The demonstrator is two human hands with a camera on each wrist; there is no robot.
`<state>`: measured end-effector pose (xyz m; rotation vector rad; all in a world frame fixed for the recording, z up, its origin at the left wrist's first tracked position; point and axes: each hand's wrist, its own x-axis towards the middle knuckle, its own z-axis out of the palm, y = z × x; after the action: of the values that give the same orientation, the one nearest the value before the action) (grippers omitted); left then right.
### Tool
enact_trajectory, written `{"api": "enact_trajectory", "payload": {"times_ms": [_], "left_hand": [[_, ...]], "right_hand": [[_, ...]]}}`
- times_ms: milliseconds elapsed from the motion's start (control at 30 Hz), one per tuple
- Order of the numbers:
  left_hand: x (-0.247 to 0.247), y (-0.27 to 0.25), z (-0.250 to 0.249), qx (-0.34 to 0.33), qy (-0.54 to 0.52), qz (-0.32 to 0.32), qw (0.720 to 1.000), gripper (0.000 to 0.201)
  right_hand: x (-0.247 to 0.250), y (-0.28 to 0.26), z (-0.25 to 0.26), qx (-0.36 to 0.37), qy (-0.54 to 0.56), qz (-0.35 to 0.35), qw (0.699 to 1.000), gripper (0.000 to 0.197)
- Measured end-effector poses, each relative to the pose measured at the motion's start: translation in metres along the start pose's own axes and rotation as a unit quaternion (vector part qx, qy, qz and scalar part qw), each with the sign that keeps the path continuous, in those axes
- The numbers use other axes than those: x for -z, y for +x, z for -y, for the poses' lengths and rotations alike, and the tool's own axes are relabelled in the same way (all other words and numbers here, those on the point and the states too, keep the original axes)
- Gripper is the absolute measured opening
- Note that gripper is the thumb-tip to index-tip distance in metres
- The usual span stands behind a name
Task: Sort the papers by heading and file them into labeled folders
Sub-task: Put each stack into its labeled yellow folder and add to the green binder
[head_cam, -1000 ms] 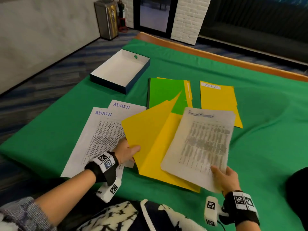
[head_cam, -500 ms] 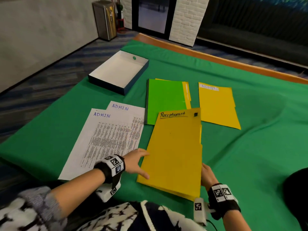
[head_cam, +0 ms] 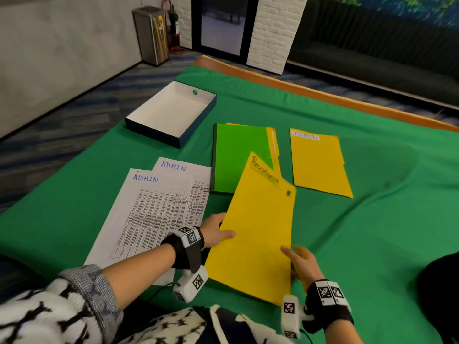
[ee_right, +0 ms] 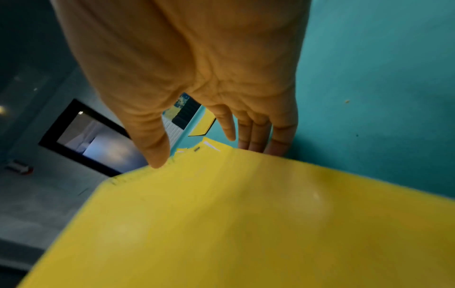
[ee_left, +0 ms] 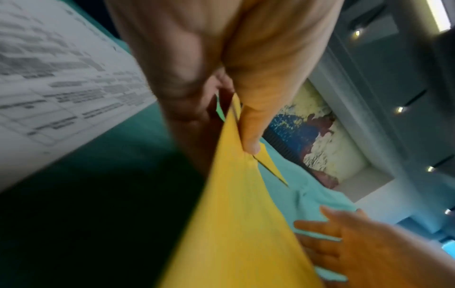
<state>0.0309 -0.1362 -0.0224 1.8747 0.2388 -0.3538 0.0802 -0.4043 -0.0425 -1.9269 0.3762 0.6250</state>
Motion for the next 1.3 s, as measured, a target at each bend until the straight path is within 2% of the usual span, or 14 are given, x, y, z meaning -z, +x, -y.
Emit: {"api": "enact_trajectory", "payload": {"times_ms": [67,133,233,300,400,467,567,633,733,900,1000,1133,1200,1300], "left_hand": [[0.001,-0.002,-0.015,-0.044,-0.061,-0.023,0.997,0.043],[0.003,0.001,-0.028,-0.084,-0.092,-0.049,0.991,0.040],[0.009,0.011,-0.042,-0.103,-0.120,-0.078,0.984,0.042],[0.014,0.023,-0.045,-0.099,-0.109,-0.095,0.984,0.038],[0.022,0.048,-0.041,-0.029,-0.065,-0.099,0.993,0.032],[0.030,0.066,-0.033,0.031,-0.022,-0.105,0.994,0.034],[0.047,0.093,-0.020,0.089,0.147,-0.167,0.971,0.048],[0.055,0.106,-0.019,0.131,0.195,-0.194,0.953,0.060],[0.060,0.122,-0.021,0.189,0.229,-0.183,0.937,0.076],[0.062,0.151,-0.031,0.243,0.230,-0.168,0.927,0.105],[0.065,0.165,-0.040,0.268,0.212,-0.140,0.930,0.112],[0.068,0.172,-0.051,0.305,0.126,-0.123,0.936,0.106],[0.068,0.173,-0.054,0.316,0.079,-0.124,0.937,0.100],[0.068,0.177,-0.059,0.297,-0.042,-0.087,0.950,0.065]], "right_hand": [[0.005,0.002,-0.003,0.000,0.045,0.000,0.999,0.068],[0.008,-0.001,-0.001,0.003,0.084,0.013,0.996,0.055],[0.012,-0.009,0.006,0.013,0.138,0.048,0.989,0.028],[0.014,-0.007,0.010,0.040,0.144,0.034,0.988,0.019],[0.018,0.011,0.011,0.073,0.112,-0.044,0.990,0.024],[0.023,0.031,0.006,0.063,0.102,-0.094,0.988,0.032],[0.036,0.055,-0.003,0.032,0.078,-0.146,0.986,0.050],[0.043,0.065,-0.007,0.016,0.065,-0.154,0.986,0.053],[0.049,0.075,-0.012,-0.001,0.031,-0.153,0.988,0.054],[0.048,0.083,-0.009,-0.023,0.000,-0.147,0.989,0.056],[0.047,0.091,-0.007,-0.032,-0.030,-0.151,0.988,0.052],[0.047,0.098,-0.005,-0.029,-0.048,-0.135,0.989,0.037],[0.045,0.100,-0.002,-0.031,-0.055,-0.132,0.989,0.041],[0.041,0.106,0.003,-0.031,-0.068,-0.124,0.990,0.051]]}}
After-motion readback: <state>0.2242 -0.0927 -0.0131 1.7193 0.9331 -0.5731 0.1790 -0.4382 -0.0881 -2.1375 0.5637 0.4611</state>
